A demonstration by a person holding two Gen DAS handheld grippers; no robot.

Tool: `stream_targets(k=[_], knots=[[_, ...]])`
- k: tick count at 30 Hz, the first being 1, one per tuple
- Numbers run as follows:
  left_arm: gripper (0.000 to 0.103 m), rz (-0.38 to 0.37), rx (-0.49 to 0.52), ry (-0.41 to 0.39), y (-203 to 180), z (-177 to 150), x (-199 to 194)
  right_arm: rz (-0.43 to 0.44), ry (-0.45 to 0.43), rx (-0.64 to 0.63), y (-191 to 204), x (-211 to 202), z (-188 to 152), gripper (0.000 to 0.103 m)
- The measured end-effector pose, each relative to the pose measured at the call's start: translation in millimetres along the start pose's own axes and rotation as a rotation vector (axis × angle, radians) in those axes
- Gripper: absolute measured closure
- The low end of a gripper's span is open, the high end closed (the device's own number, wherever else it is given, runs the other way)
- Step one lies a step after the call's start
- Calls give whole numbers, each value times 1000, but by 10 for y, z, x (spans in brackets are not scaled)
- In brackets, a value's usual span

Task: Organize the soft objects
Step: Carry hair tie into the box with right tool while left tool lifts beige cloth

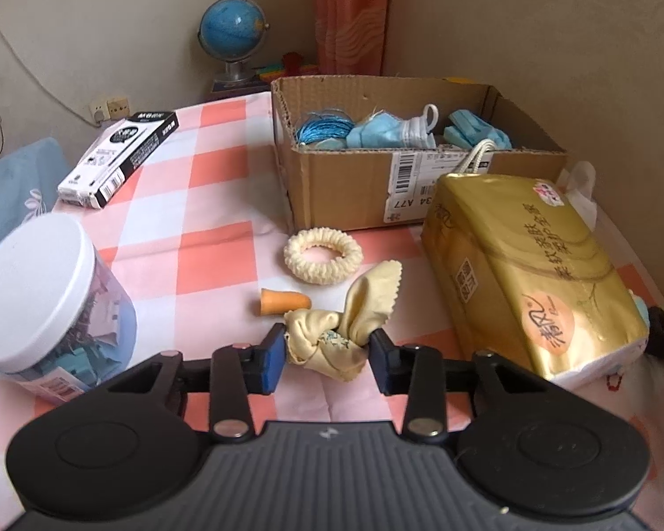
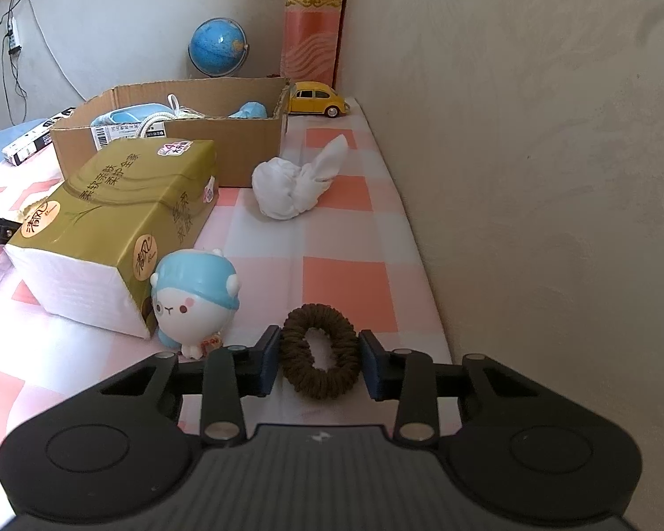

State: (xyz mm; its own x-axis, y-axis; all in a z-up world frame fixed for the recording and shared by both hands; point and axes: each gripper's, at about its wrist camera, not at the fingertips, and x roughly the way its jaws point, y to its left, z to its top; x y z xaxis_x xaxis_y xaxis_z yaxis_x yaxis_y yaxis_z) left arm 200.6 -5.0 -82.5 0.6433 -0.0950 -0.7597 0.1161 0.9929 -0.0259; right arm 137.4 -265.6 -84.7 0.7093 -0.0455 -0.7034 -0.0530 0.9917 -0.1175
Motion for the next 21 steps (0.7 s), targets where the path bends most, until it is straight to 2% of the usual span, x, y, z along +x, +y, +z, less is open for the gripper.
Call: stream_targets(k=[12,21], knots=[[65,-43,97,1,-30,-12,-378,8,-18,8,-36,-257,36,61],[65,-84,116,-16,-60,-25,-673,49,-68,-33,61,-508,239,61]])
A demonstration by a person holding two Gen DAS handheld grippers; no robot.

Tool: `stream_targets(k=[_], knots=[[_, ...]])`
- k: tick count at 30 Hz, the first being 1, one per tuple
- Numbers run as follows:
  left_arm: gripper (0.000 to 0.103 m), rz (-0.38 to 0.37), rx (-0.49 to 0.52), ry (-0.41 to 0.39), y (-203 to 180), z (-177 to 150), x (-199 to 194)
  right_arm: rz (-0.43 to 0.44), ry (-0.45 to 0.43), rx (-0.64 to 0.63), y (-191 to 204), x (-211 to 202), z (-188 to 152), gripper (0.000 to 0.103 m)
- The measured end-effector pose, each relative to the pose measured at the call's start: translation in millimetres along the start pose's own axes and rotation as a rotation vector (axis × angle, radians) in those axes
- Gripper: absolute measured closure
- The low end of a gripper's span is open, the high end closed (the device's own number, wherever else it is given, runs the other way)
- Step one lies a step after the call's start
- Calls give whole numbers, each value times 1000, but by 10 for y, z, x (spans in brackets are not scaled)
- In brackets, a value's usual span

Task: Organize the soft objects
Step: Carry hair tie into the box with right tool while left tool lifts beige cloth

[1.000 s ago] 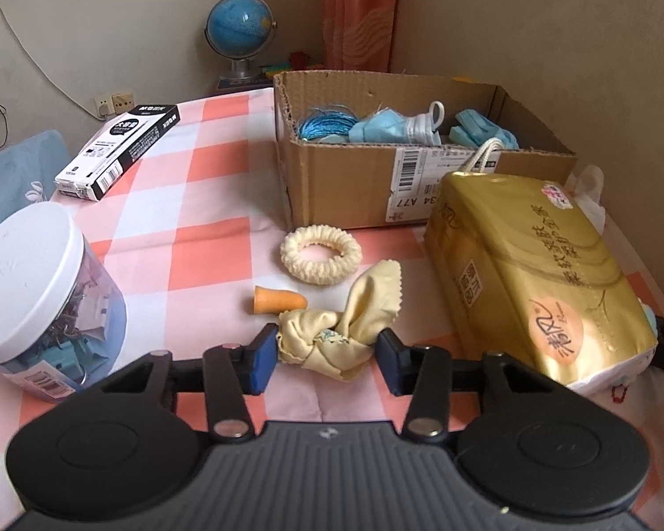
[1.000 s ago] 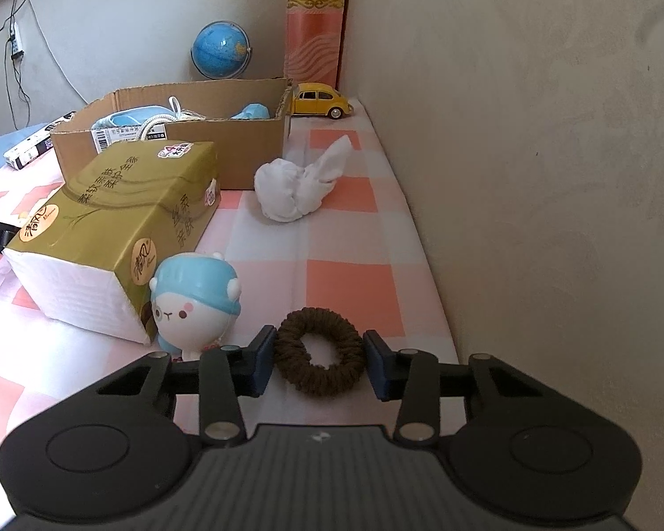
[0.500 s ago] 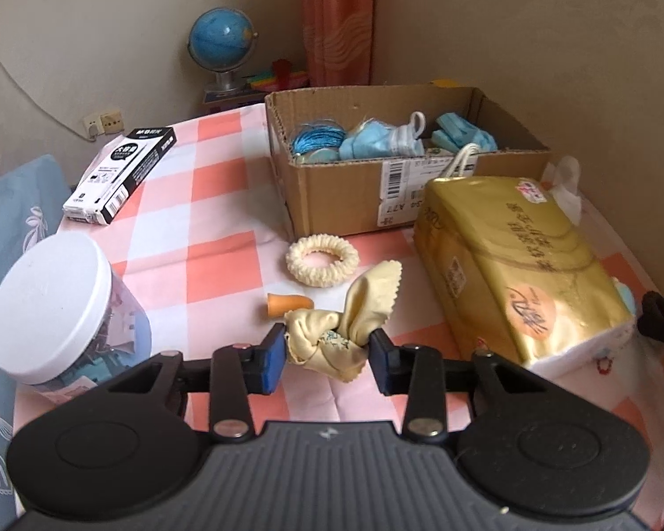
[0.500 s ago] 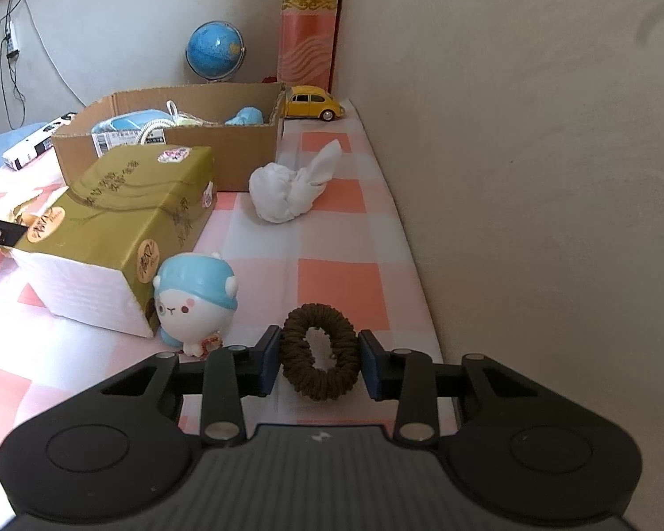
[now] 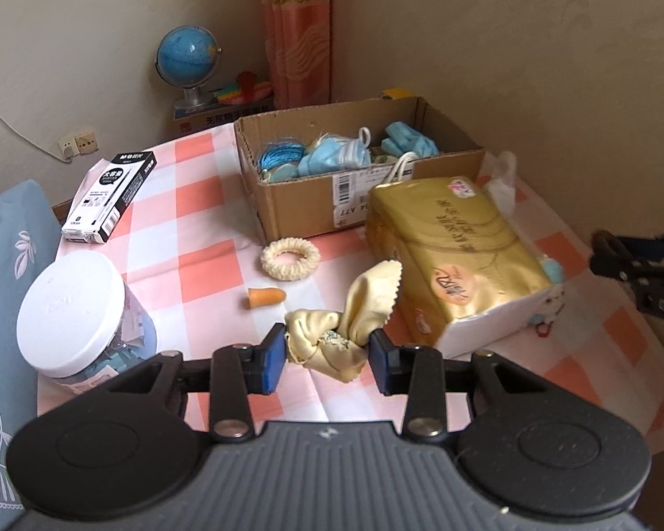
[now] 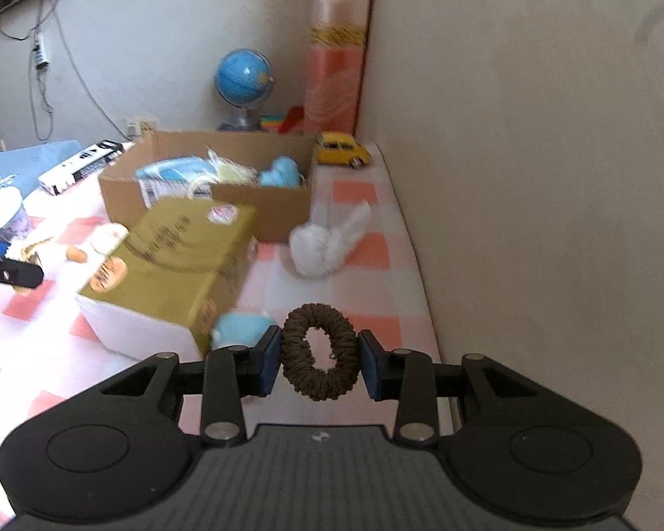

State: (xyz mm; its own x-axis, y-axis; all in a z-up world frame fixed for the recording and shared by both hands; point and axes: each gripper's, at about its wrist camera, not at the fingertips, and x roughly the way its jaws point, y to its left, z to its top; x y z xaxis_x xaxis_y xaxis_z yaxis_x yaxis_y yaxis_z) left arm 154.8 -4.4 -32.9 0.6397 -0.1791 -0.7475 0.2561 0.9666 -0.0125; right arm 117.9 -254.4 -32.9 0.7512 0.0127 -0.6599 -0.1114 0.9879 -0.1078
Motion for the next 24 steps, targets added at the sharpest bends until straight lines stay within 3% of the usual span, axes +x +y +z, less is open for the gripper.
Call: stream_targets(k=[9,24], knots=[[65,-1,4,-10,19,16,-143,64,-94,-81,209,-13,537,61],[65,17,-35,-20,166,67,-183,131,-120,-153,535,662,1498,61]])
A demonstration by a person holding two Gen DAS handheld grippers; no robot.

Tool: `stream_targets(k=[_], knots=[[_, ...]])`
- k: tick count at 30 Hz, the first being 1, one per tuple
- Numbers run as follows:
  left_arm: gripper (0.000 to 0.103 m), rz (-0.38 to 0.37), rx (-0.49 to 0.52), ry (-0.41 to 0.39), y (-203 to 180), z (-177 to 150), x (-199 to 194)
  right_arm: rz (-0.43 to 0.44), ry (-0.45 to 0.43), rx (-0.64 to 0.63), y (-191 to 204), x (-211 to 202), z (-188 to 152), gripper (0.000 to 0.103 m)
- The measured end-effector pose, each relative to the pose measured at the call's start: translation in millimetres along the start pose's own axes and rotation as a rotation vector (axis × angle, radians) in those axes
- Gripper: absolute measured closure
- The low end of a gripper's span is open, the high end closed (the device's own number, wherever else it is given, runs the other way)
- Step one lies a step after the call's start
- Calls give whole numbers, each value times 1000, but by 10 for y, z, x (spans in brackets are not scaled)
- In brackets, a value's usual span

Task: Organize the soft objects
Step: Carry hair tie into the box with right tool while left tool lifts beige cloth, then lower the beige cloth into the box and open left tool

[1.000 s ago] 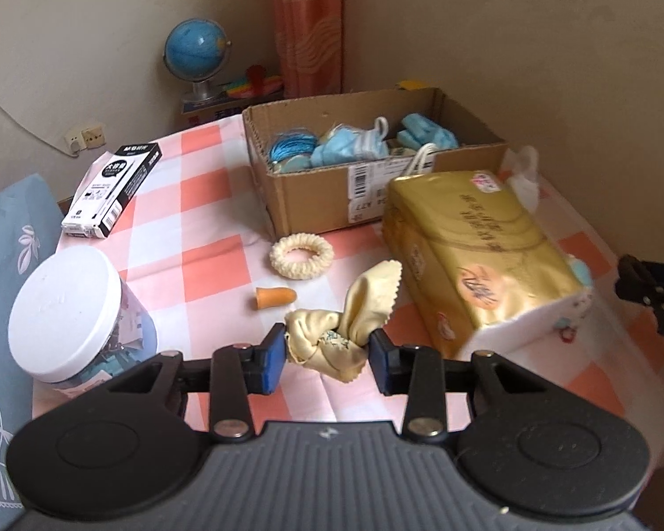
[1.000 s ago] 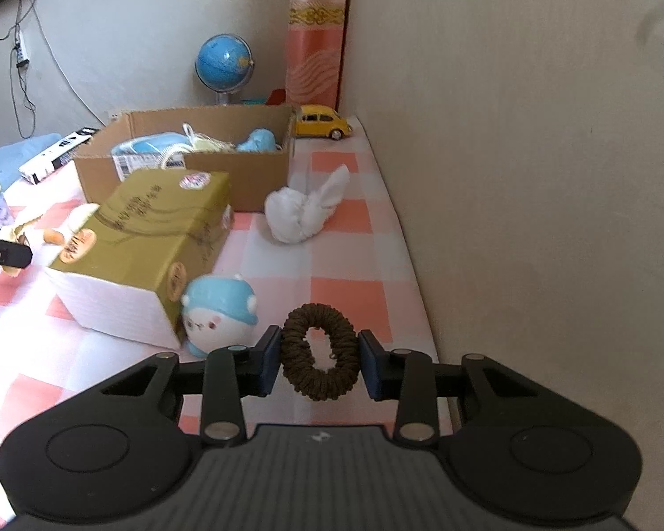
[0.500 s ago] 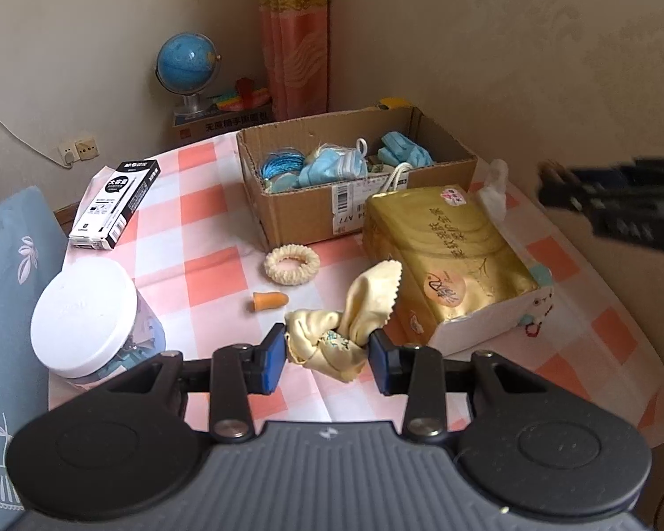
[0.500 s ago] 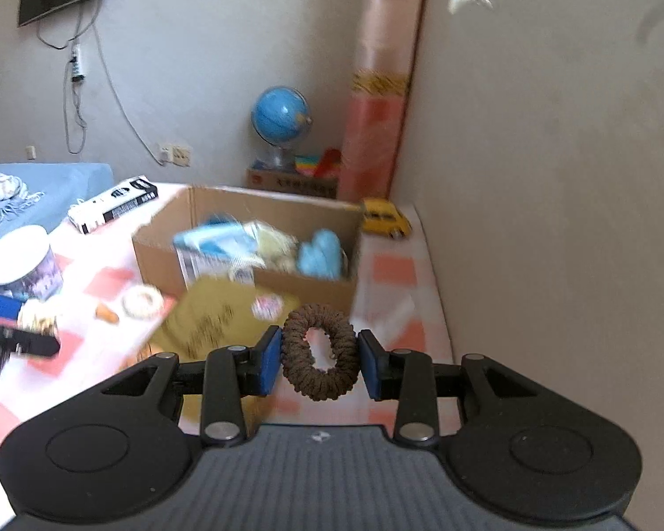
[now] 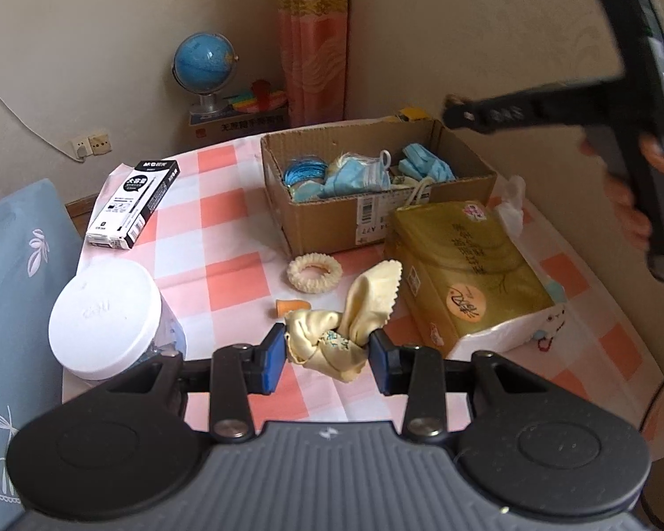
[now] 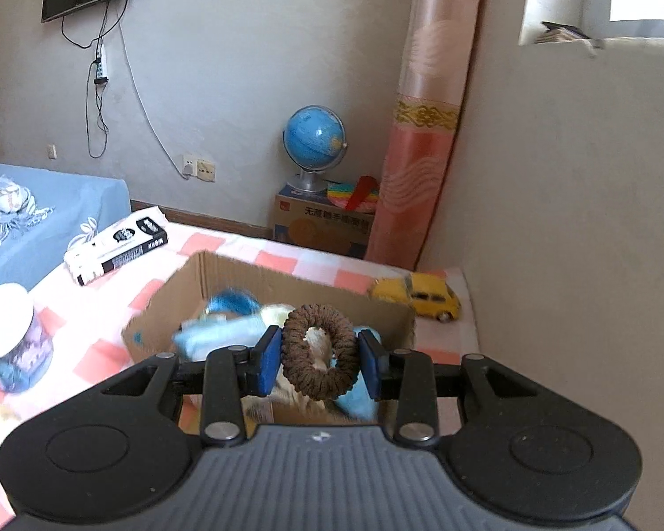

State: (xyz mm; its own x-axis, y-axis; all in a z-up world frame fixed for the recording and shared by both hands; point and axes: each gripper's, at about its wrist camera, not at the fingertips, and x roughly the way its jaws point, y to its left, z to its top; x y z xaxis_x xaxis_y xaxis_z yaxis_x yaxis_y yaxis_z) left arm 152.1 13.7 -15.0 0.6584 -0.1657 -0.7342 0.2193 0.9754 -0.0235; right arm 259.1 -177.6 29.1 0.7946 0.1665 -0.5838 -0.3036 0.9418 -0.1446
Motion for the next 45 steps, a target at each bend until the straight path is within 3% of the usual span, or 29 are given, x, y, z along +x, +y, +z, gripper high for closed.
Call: stream_targets(k=[4,6,8,12,27,34,45], knots=[[65,5,-7,-4,32,19,9,20,4,7,2,220,166,56],[65,9,-9,-5,40,26,20,30,16,14,8,326,208,33],[65,7,-10,-4,50,37,33,30,18,15,18,389,206,18],[65,9,-2,-3,51,52,52,36,11,29,50,366,129,3],[65,3,30,10,39,270,65,-12,112,69,129,-111,-303,0],[65,-10,52,13,-6,583,157,-37,157,123,120,-410,-587,0],[65,4,55,18,-30,1193,507,-63,160,171,49,-755,-992,0]])
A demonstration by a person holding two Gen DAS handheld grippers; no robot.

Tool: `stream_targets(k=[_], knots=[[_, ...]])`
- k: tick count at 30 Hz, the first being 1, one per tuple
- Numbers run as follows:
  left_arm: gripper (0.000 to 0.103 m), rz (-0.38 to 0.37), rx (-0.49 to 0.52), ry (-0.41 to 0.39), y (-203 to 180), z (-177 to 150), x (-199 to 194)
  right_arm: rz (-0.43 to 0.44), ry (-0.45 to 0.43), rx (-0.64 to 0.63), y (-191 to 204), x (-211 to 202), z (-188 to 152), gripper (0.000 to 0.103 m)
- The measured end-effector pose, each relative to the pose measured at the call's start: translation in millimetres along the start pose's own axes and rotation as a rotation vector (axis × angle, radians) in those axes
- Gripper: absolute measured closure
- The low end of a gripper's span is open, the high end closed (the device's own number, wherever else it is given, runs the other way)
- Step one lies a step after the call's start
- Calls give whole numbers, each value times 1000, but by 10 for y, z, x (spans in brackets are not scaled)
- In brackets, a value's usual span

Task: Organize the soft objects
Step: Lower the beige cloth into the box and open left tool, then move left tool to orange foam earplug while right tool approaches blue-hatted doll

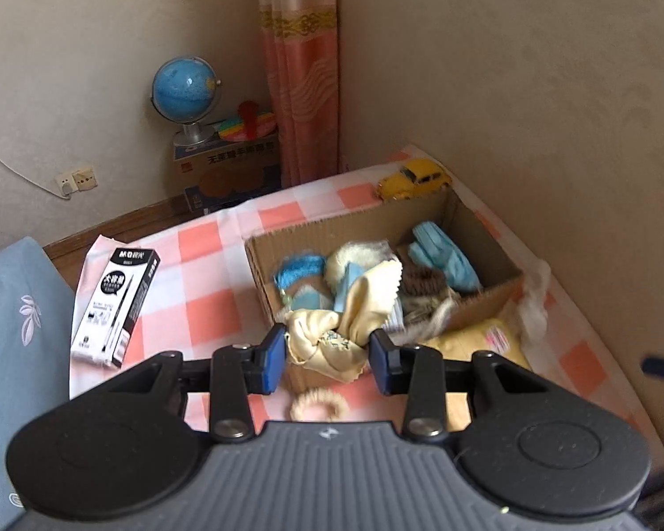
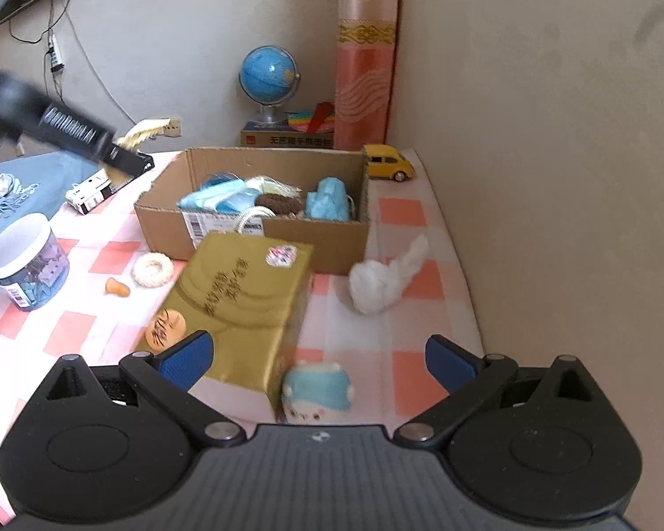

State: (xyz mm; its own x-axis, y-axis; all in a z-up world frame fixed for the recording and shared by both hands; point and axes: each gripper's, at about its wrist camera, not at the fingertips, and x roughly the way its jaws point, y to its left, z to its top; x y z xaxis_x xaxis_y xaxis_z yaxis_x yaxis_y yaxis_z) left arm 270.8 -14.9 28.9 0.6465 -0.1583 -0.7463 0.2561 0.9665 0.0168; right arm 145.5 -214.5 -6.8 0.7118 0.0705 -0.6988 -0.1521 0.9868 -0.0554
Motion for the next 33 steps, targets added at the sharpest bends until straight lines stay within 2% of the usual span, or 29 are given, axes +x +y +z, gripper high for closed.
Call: stream_targets(k=[10,11,13,15,19,25,33], knots=[[62,58,-21,11,-24,420,388,-16,25,44,-146,-8,-139,0],[60,68,-25,8,-31,444,422,-17,27,46,-156,-8,-146,0],[36,76,-28,-1,-37,470,453,-18,28,47,-169,-14,-160,0],[24,97,-26,-11,-41,485,468,-20,29,46,-176,-17,-176,0],[15,108,-48,-24,-28,452,381,-20,33,43,-185,-23,-210,0],[9,140,-17,-32,-79,344,161,-11,37,52,-200,-31,-258,0],[8,148,-25,-34,-118,56,-206,-10,38,48,-161,-46,-354,0]])
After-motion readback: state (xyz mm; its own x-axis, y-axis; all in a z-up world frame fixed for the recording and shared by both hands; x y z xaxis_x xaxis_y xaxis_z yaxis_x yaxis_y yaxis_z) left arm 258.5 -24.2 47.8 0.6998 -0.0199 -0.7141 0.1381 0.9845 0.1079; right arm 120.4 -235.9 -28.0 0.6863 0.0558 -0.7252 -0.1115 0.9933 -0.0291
